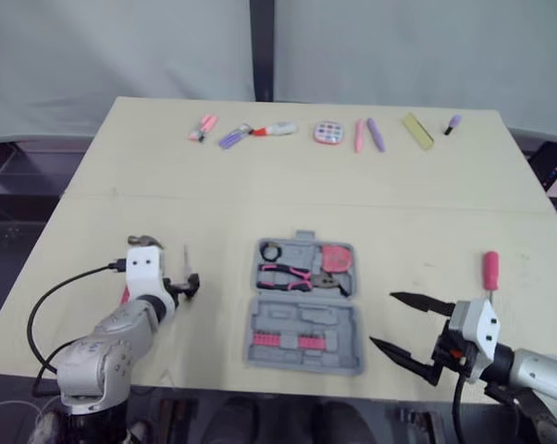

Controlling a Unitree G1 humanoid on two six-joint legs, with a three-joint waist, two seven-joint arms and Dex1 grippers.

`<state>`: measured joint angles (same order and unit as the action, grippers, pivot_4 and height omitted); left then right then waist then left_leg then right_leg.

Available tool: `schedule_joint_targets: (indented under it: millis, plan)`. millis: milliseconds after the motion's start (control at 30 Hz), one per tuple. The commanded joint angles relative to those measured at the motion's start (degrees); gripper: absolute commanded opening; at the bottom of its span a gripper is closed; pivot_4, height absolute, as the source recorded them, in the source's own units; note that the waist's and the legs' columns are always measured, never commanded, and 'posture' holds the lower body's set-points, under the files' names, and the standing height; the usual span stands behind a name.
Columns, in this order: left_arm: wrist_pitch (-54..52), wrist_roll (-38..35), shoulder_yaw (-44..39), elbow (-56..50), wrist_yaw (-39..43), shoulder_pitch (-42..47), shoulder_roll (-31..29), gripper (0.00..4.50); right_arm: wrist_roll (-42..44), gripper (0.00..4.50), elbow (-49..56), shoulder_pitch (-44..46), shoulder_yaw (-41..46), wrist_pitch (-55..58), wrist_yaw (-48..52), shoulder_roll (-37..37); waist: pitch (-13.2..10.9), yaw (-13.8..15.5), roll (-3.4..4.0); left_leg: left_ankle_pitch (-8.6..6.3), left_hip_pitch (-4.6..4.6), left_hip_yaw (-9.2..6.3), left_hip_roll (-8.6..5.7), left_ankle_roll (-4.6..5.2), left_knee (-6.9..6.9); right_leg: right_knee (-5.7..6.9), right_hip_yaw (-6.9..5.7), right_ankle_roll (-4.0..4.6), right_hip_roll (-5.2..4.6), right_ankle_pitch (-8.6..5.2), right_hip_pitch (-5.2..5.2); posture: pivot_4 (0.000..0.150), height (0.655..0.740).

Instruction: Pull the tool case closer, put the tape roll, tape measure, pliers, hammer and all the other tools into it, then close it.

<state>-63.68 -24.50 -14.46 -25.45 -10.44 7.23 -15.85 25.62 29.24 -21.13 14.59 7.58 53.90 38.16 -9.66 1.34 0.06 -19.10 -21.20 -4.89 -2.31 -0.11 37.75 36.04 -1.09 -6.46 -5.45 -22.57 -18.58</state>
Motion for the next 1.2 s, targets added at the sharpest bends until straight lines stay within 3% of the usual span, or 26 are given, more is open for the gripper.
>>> schedule_joint_targets:
  millis: [33,567,667,900,1100,1200]
  plan:
    - [1.2,1.97,0.89,1.64,0.66,1.97,0.51,4.48,0.08,4.5,2.7,-0.5,0.34,-0.23,-1.11,-0.02,0.0,0.0,0.0,0.0,0.0,0.0,-0.01,0.0,0.0,0.01,-0.02,0.0,0.0,0.0,0.0,0.15,0.74]
    - [1.85,7.66,4.23,8.16,2.72,5.53,2.97,4.48,-0.04,4.5,3.71,-2.33,1.29,-0.34,-2.53,0.21,0.01,0.01,-0.01,0.0,0.02,0.02,-0.02,0.0,0.04,0.12,-0.14,-0.03,0.0,0.02,-0.02,0.15,0.74]
    - [0.96,7.96,4.09,7.15,2.99,4.53,3.43,3.7,0.03,4.5,3.89,-2.67,1.43,-0.19,-2.79,0.26,0.01,0.01,-0.01,0.0,0.02,0.02,-0.02,0.0,0.05,0.13,-0.13,-0.04,0.0,0.02,-0.02,0.15,0.74]
    - [-0.02,9.4,3.44,5.96,3.46,3.81,3.97,0.15,-0.22,4.5,3.19,-2.05,1.02,-0.24,-2.93,0.23,0.01,0.17,-0.01,-0.01,0.02,0.0,-0.07,0.01,0.07,0.15,-0.12,-0.05,-0.04,0.03,-0.02,0.15,0.74]
    - [1.73,10.34,3.57,7.01,6.0,4.84,1.21,0.02,-0.56,4.5,2.47,-1.37,0.78,-0.5,-3.02,0.0,0.01,0.12,-0.01,-0.01,0.02,-0.01,-0.08,0.01,0.07,0.15,-0.12,-0.06,-0.04,0.03,-0.02,0.15,0.74]
    - [3.64,10.18,4.33,7.0,11.1,5.54,-3.87,0.02,-0.68,4.5,2.26,-1.37,0.8,-0.73,-3.0,-0.29,0.01,0.03,-0.01,-0.01,0.02,-0.01,-0.07,0.01,0.06,0.15,-0.13,-0.06,-0.03,0.03,-0.03,0.15,0.74]
